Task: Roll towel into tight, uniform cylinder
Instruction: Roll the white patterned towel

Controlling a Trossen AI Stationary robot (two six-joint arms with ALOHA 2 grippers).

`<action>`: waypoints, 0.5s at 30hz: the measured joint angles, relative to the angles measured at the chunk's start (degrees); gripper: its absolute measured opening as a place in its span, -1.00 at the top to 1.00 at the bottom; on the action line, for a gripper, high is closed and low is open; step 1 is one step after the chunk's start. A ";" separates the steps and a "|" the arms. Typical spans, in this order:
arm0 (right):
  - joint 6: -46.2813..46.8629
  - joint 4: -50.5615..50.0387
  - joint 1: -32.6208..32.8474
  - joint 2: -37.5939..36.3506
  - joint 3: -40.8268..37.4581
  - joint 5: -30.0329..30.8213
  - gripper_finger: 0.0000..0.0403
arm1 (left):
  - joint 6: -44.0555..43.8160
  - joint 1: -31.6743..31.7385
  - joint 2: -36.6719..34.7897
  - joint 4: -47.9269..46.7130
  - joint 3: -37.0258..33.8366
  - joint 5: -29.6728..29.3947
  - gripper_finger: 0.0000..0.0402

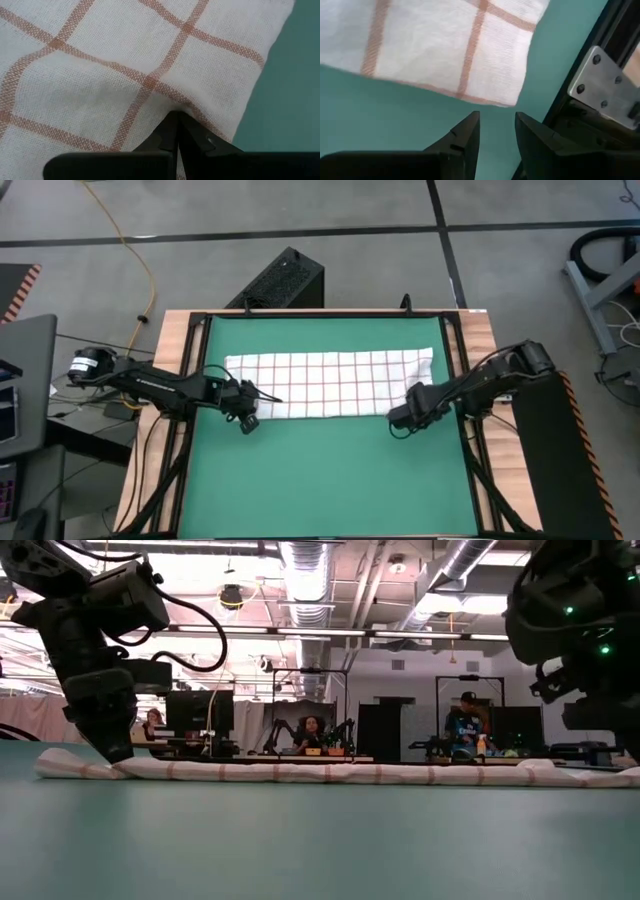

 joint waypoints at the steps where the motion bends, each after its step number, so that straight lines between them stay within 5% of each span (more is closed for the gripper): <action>1: 0.40 0.23 -0.59 -0.53 -0.53 -0.21 0.28 | 0.06 0.00 0.00 -0.02 -0.02 0.00 0.99; 15: 1.60 0.63 -11.75 -0.73 -0.57 1.07 0.28 | -0.44 0.02 0.00 -0.28 -0.02 0.49 0.99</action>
